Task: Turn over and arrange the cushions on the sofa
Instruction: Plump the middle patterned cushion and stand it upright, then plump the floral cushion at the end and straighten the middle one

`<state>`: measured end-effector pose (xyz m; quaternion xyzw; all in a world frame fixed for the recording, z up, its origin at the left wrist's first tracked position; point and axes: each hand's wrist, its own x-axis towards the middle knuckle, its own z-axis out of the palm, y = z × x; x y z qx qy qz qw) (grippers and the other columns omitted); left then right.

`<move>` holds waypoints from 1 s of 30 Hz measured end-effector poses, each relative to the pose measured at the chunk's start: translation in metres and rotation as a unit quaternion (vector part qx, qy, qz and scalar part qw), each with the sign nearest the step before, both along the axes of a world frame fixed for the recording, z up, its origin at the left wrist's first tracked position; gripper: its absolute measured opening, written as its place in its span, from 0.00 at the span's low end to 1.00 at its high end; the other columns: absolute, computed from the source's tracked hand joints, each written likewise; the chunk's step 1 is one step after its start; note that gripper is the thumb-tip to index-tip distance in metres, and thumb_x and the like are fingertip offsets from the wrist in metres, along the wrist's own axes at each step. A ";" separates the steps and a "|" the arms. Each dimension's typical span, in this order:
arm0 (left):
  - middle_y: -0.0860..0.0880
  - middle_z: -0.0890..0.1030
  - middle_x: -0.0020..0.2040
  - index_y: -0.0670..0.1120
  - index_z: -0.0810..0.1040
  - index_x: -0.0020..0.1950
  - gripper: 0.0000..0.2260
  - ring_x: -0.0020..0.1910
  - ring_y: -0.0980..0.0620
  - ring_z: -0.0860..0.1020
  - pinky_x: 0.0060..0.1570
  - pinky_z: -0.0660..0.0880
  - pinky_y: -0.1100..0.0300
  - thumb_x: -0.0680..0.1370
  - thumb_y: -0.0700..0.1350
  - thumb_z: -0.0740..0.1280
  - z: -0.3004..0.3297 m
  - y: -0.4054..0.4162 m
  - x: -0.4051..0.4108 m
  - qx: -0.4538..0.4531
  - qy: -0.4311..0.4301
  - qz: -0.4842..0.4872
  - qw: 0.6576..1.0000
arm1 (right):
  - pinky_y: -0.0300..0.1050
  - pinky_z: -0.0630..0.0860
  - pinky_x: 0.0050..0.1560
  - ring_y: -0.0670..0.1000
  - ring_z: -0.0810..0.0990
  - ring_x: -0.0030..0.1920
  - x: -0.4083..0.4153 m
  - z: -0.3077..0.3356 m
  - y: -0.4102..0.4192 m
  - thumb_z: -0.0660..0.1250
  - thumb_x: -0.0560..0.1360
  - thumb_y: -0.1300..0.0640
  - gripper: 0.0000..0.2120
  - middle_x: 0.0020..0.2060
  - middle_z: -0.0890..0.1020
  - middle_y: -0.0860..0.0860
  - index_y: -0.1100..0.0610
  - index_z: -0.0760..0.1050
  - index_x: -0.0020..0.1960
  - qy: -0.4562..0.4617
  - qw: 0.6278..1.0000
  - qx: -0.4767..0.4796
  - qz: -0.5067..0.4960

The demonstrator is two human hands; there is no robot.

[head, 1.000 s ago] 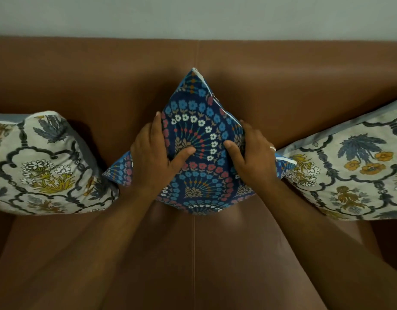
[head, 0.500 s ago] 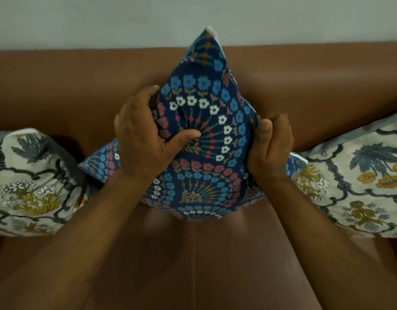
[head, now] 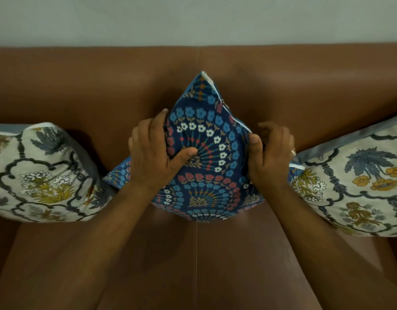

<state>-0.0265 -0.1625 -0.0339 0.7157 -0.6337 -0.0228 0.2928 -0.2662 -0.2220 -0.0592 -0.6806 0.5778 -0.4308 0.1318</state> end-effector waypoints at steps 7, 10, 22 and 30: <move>0.37 0.70 0.72 0.43 0.61 0.80 0.46 0.70 0.36 0.70 0.67 0.69 0.36 0.75 0.77 0.52 0.052 0.074 0.073 0.093 0.002 0.064 0.994 | 0.55 0.73 0.58 0.56 0.75 0.57 0.090 0.081 0.107 0.53 0.83 0.40 0.27 0.55 0.76 0.56 0.62 0.74 0.62 -0.133 0.987 -0.002 0.086; 0.36 0.72 0.70 0.41 0.66 0.77 0.45 0.68 0.35 0.71 0.64 0.70 0.39 0.76 0.76 0.53 0.069 0.099 0.138 0.127 -0.063 0.064 0.988 | 0.51 0.74 0.58 0.49 0.74 0.59 0.159 0.080 0.155 0.54 0.82 0.35 0.27 0.57 0.75 0.49 0.56 0.74 0.64 -0.154 0.965 0.121 0.171; 0.35 0.77 0.66 0.40 0.72 0.69 0.61 0.69 0.33 0.73 0.73 0.57 0.30 0.57 0.88 0.51 0.037 0.096 0.401 0.222 -0.242 -0.056 0.943 | 0.54 0.79 0.64 0.44 0.80 0.64 0.358 -0.058 0.151 0.80 0.63 0.34 0.39 0.63 0.81 0.41 0.42 0.71 0.70 -0.134 0.881 0.407 0.203; 0.43 0.78 0.43 0.42 0.72 0.49 0.51 0.45 0.42 0.78 0.53 0.70 0.46 0.51 0.86 0.57 0.021 0.084 0.431 0.173 -0.215 -0.044 0.960 | 0.39 0.76 0.60 0.32 0.78 0.57 0.412 -0.062 0.173 0.76 0.71 0.43 0.22 0.56 0.82 0.35 0.40 0.75 0.63 -0.203 0.909 0.350 0.096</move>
